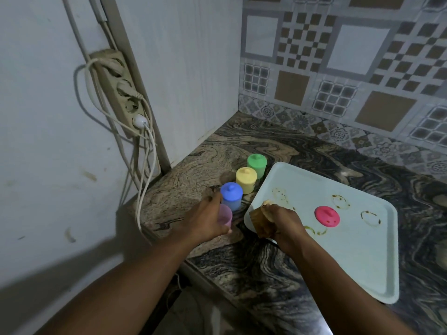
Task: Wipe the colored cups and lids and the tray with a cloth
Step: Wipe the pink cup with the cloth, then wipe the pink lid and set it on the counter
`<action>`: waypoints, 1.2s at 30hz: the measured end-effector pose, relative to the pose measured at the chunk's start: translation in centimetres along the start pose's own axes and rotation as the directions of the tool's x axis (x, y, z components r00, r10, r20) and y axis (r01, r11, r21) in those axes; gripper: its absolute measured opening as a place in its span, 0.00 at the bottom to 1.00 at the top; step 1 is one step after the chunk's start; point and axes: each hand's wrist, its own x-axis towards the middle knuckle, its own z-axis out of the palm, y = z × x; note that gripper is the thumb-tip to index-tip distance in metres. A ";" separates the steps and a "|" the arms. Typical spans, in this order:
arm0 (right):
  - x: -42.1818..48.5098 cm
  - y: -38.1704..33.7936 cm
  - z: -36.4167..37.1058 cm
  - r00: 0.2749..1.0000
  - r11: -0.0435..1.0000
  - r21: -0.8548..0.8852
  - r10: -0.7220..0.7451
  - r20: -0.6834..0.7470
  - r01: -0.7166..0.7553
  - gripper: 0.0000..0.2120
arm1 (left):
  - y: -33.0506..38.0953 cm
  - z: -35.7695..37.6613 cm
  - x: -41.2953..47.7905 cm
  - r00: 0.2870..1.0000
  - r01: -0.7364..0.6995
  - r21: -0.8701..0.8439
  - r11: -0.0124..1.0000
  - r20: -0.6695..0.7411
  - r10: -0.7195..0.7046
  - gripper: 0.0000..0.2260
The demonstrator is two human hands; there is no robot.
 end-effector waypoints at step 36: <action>4.1 2.7 -21.5 0.867 0.961 0.132 -0.155 -0.474 0.244 0.11 | 23.2 7.7 13.8 0.777 -0.613 0.178 0.769 0.314 0.546 0.10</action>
